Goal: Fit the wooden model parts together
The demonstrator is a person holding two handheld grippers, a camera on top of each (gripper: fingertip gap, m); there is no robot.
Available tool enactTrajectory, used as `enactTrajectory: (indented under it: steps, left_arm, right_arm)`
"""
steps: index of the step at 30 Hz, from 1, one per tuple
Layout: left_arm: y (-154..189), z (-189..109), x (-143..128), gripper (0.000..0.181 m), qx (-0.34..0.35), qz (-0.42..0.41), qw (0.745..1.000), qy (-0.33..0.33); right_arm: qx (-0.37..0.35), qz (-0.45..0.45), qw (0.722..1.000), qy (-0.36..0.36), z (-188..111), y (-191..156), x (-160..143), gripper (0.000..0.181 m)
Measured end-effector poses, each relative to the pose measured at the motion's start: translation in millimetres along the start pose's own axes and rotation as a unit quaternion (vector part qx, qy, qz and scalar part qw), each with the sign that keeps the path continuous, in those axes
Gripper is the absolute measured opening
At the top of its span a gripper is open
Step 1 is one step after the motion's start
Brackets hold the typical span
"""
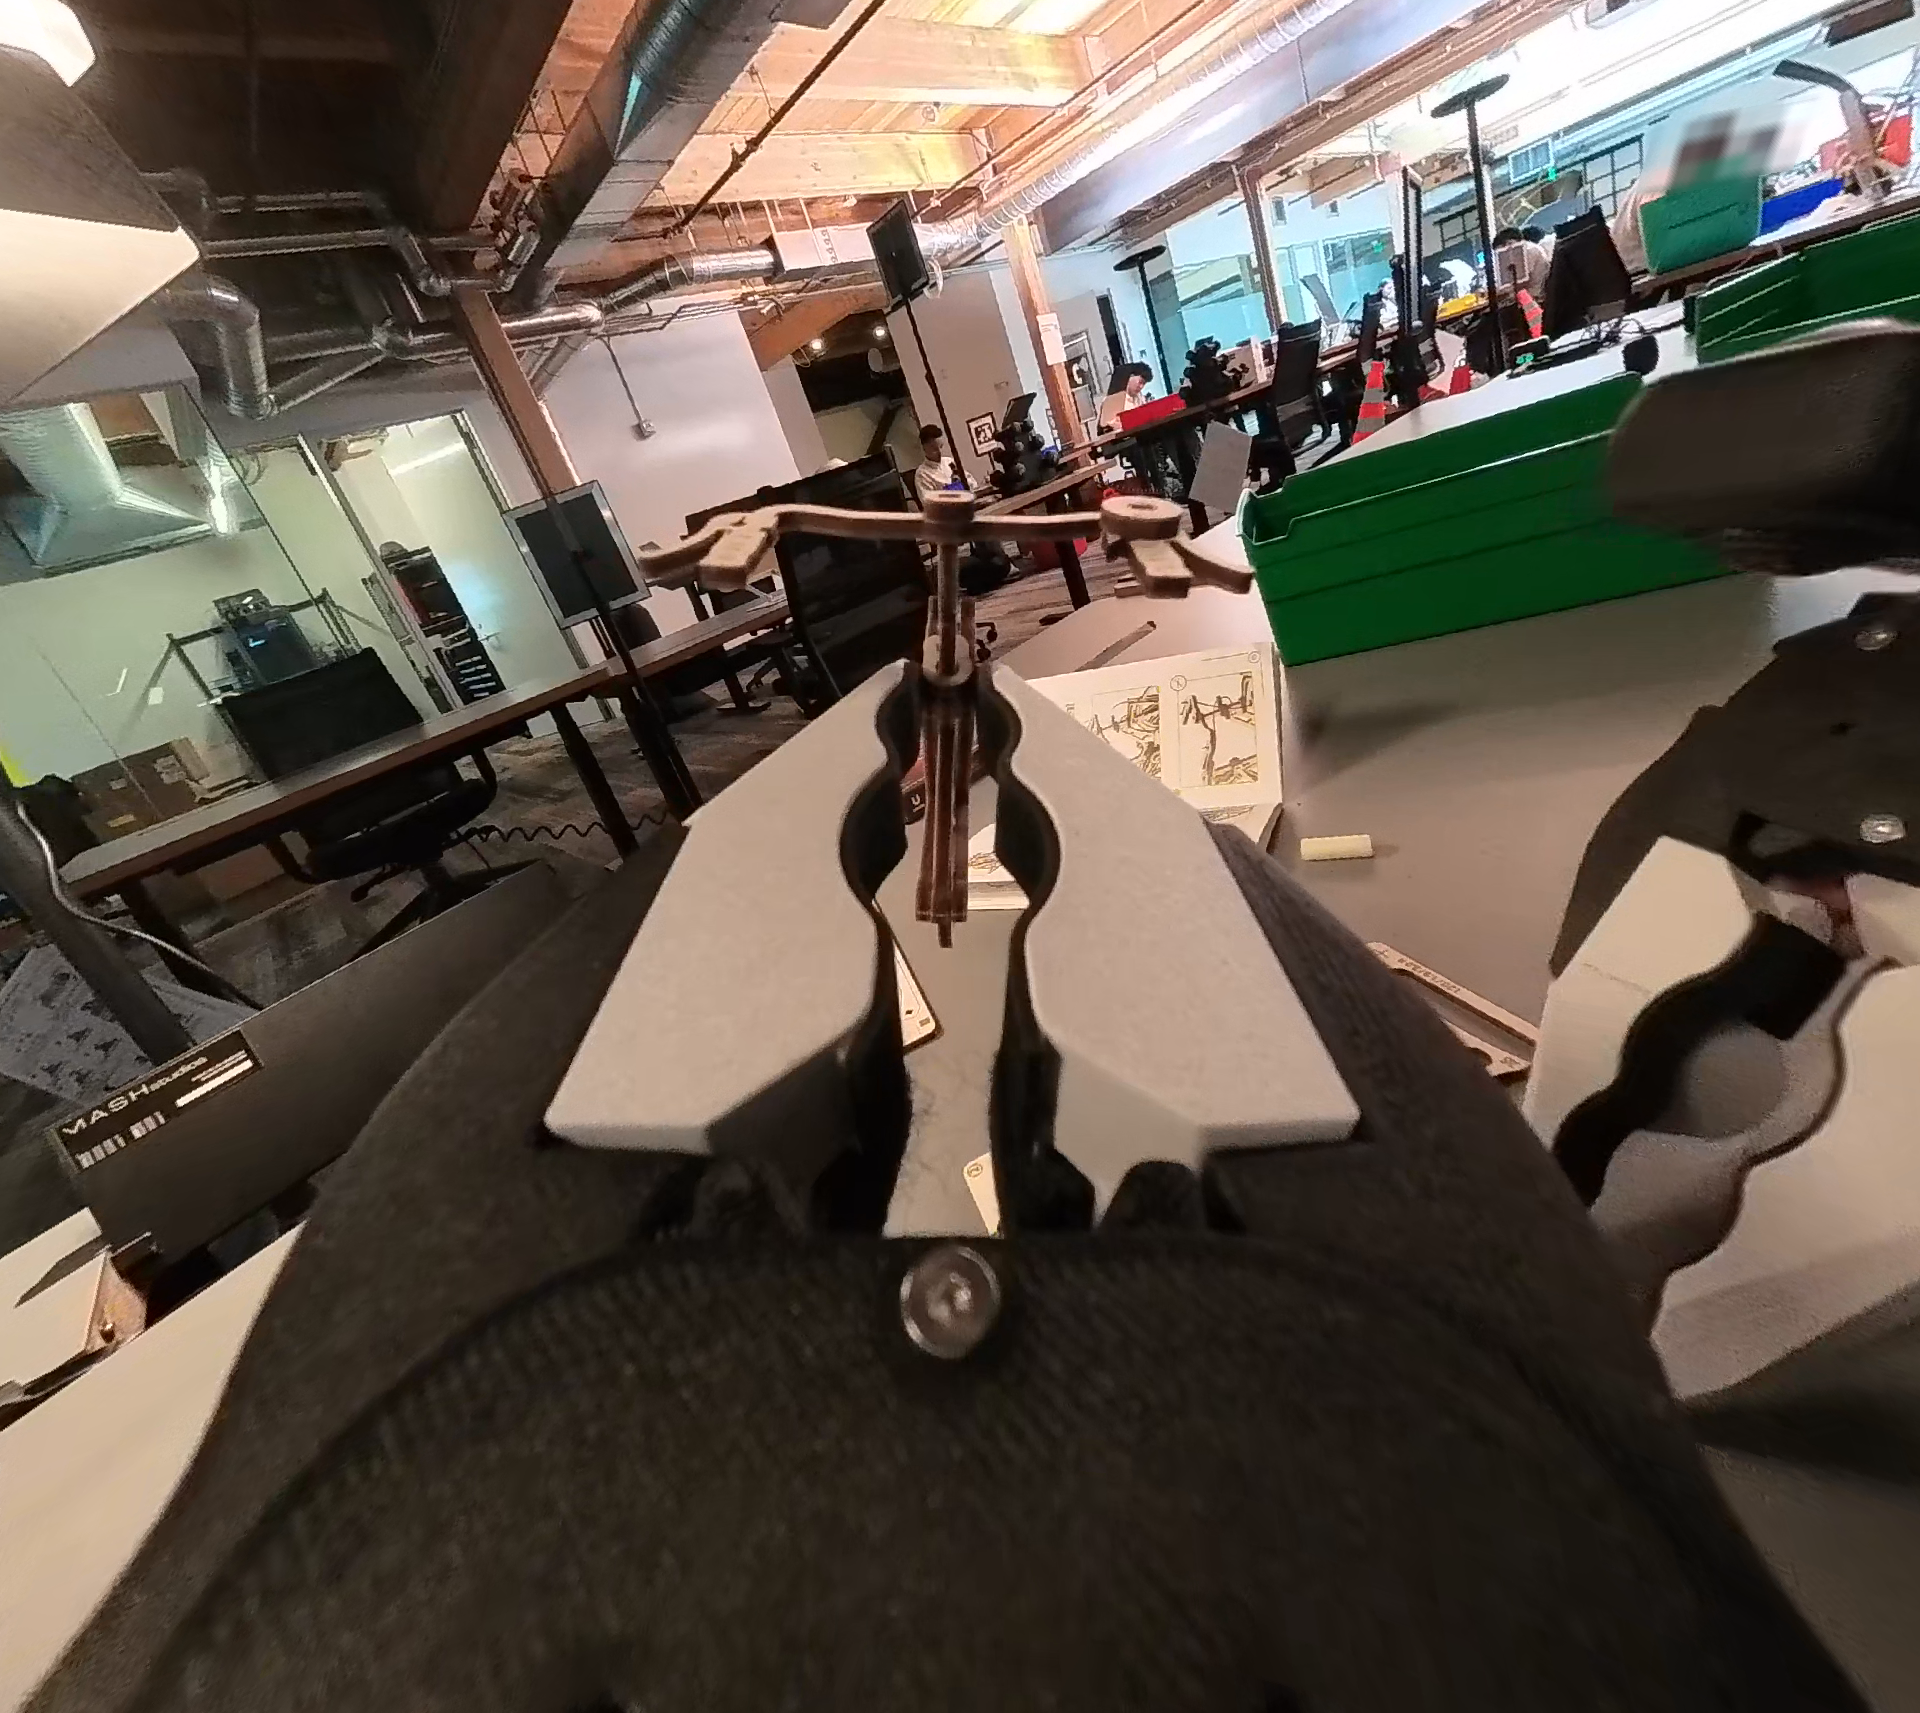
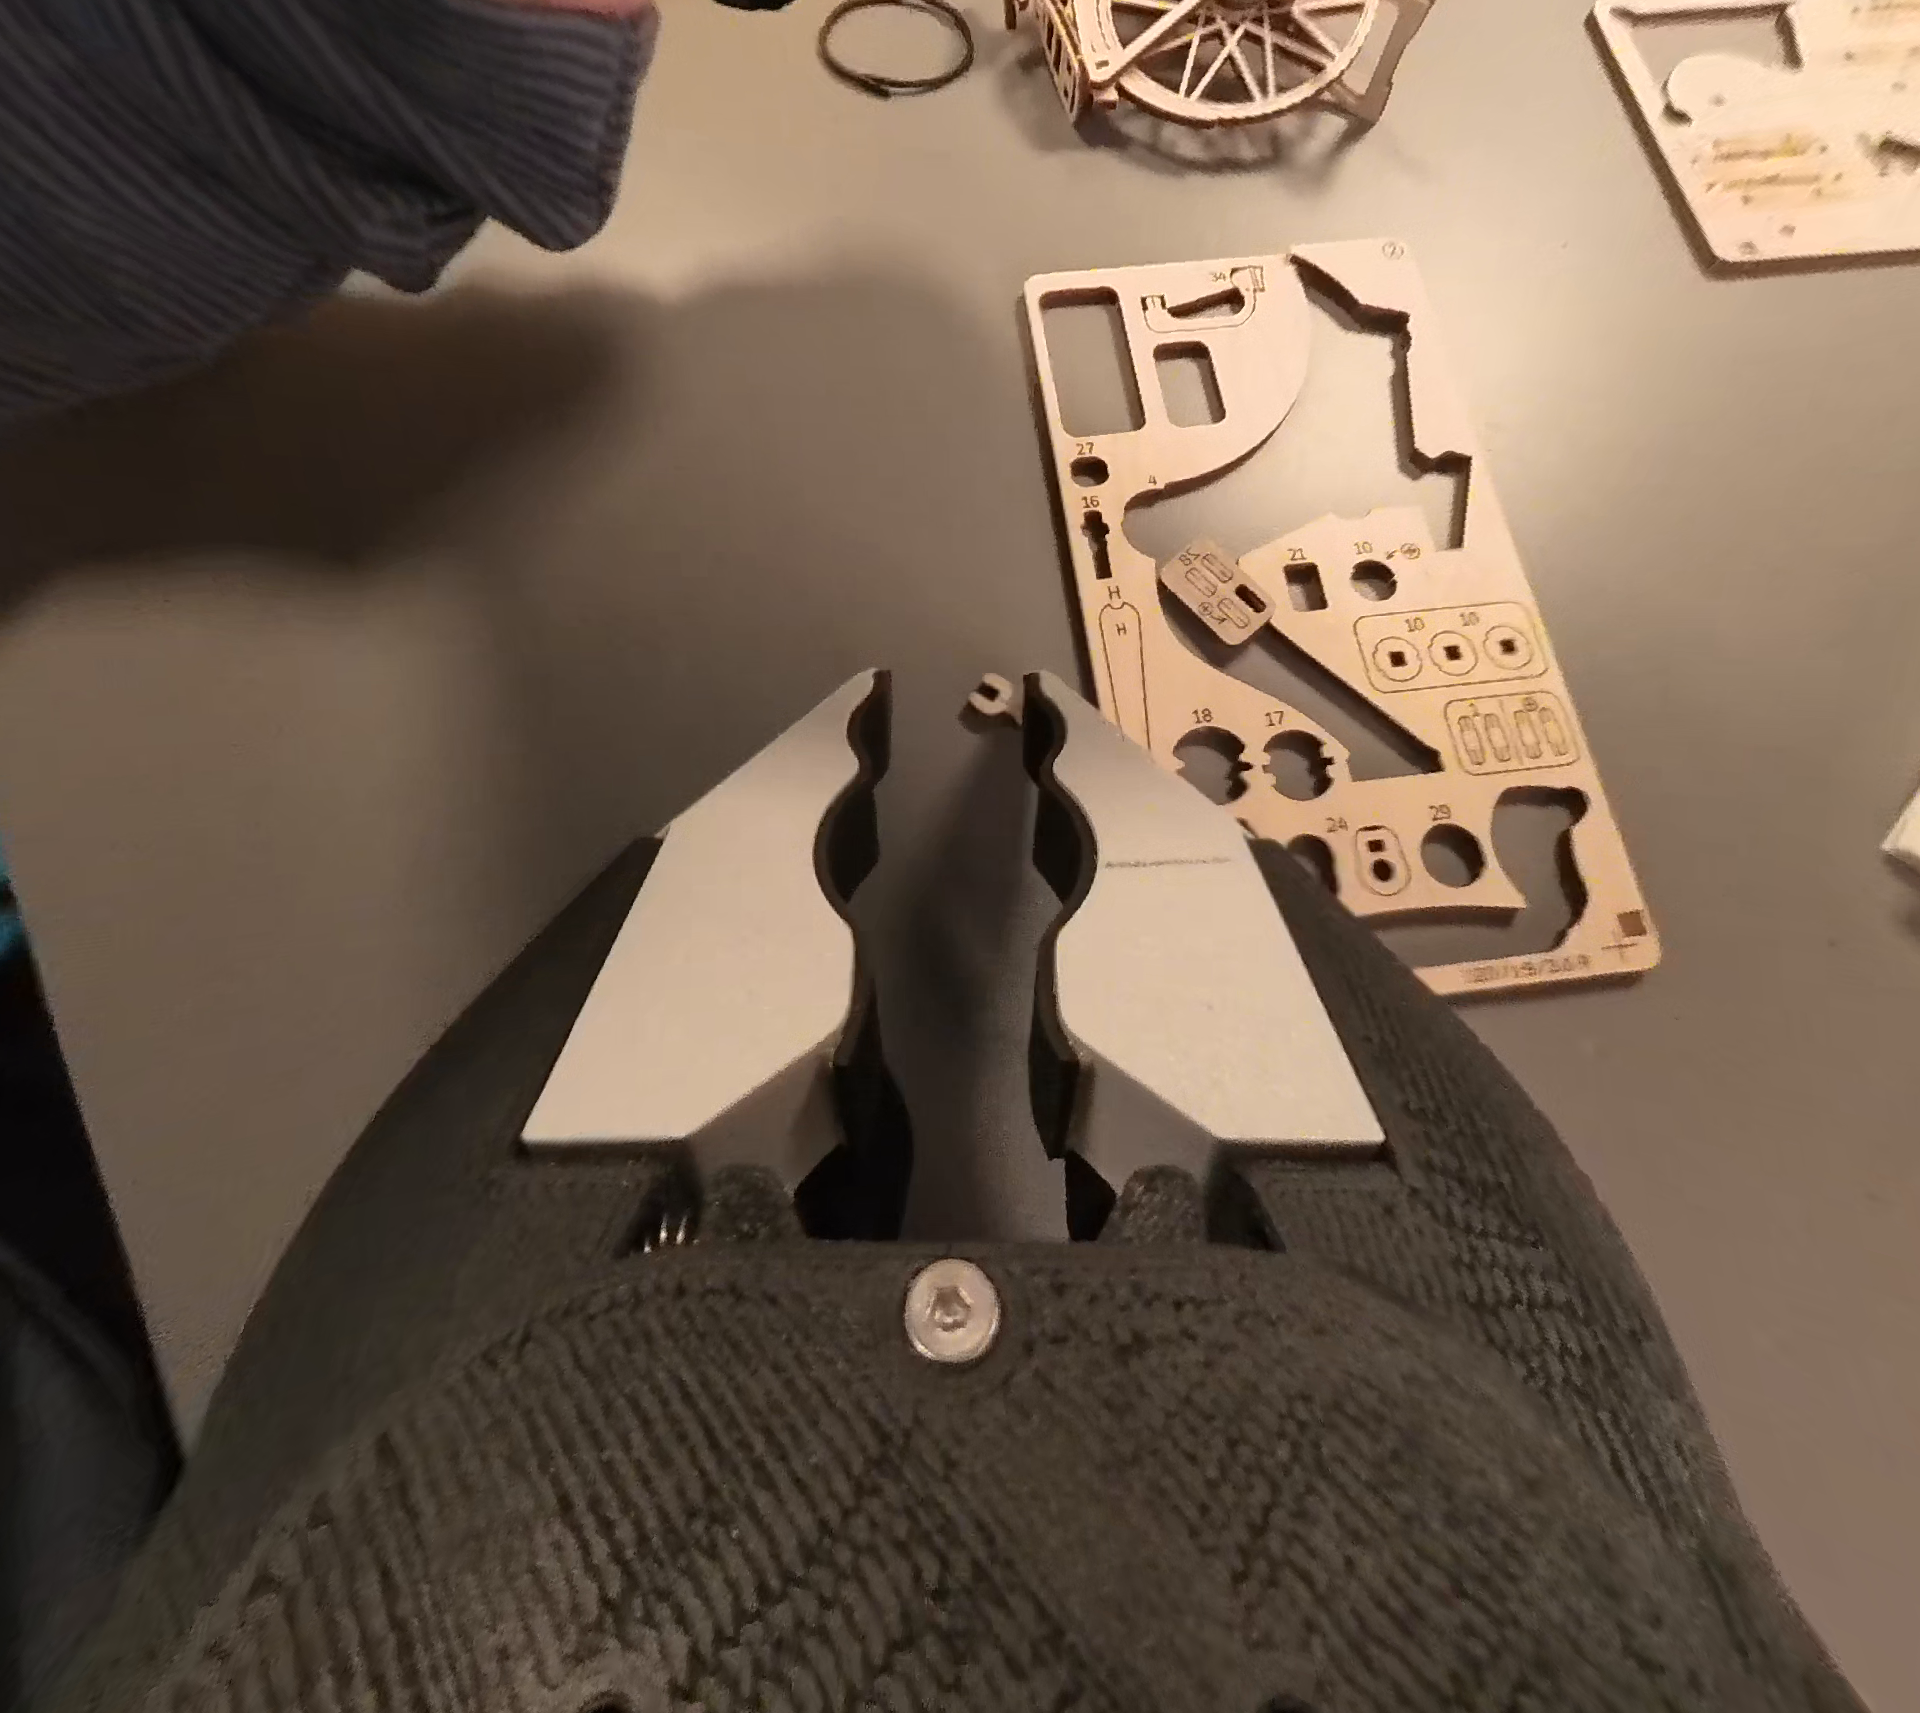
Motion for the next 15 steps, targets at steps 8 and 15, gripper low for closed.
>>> enactTrajectory:
  steps: [8, 15]
  left_arm:
    - [0, 0, 0, 0.009, -0.006, -0.005, 1.0, -0.002]
    - [2, 1, -1, 0.009, -0.016, -0.004, 1.0, -0.008]
  right_arm:
    - [0.085, -0.137, 0.987, 0.004, -3, 10, -1, 0.024]
    - [0.197, -0.202, 0.959, 0.005, 3, 27, 2, 0.022]
Point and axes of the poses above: each gripper's, where its closed fingertips meet, z out along the fingers, x out of its top, y = z × x across the jaws, the point moved 7 cm from there along -z, back along the fingers, and after that the axes turned 11 degrees about -z, right-handed, at the moved point
